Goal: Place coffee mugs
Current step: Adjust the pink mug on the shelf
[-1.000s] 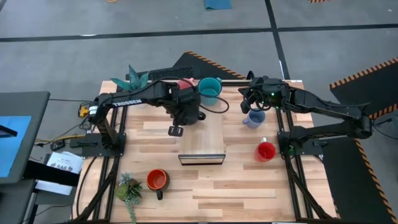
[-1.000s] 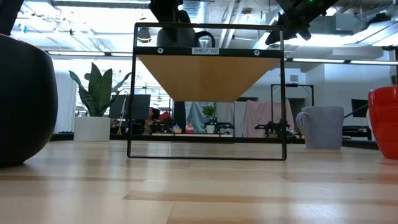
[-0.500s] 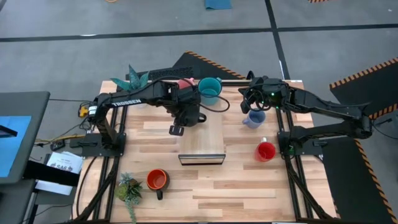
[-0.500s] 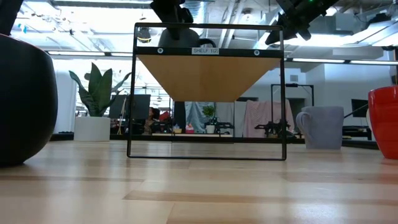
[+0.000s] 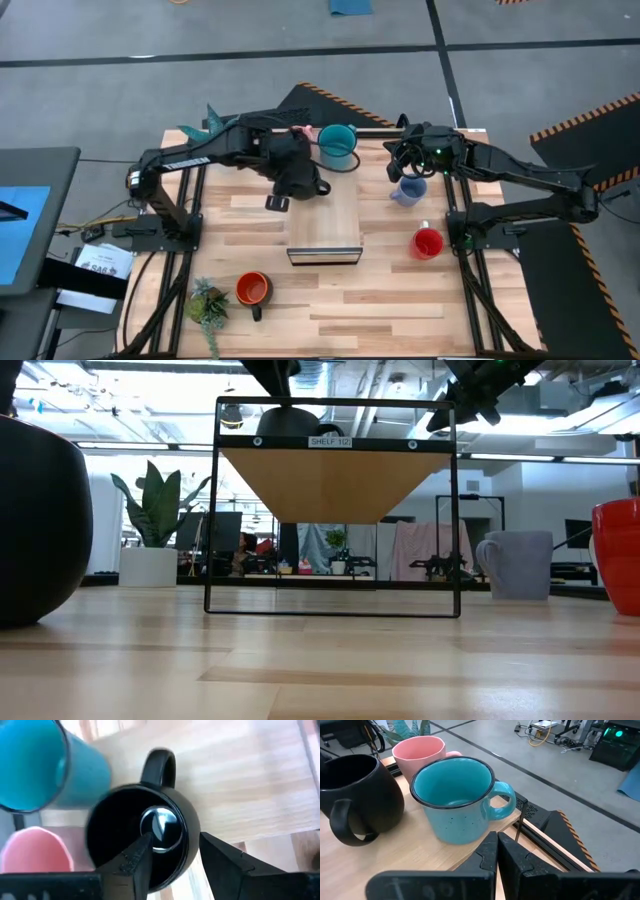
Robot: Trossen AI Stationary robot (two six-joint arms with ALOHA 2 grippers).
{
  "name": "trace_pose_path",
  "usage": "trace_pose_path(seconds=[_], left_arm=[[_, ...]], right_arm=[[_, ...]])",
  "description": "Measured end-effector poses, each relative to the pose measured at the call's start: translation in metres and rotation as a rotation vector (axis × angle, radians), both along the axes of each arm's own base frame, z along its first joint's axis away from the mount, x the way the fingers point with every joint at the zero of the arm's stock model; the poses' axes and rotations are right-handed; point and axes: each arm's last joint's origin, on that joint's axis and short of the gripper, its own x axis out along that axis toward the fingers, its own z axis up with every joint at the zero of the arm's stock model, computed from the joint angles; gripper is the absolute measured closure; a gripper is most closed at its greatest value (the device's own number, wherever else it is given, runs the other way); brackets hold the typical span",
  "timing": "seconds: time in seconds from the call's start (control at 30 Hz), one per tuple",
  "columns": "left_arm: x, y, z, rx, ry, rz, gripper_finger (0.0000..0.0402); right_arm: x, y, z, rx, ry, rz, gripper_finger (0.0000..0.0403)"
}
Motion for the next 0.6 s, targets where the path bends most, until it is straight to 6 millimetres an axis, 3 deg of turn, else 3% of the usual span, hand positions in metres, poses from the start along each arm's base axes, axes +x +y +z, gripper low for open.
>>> trace_pose_path(seconds=[0.23,0.4,0.5,0.6], left_arm=[[-0.025,-0.001,0.025,0.055,-0.084,0.04,0.0255],[-0.044,0.017,0.039,0.066,-0.186,0.153,0.0256],[-0.056,0.036,0.031,0.051,-0.265,0.221,0.0266],[-0.073,0.055,0.003,0.032,-0.335,0.265,0.0296]], right_arm=[[0.0,0.0,0.0,0.012,-0.009,-0.006,0.037],[0.0,0.0,0.0,0.013,-0.01,-0.007,0.037],[0.0,0.0,0.0,0.013,-0.01,-0.007,0.037],[0.0,0.0,0.0,0.014,-0.007,-0.007,0.037]])
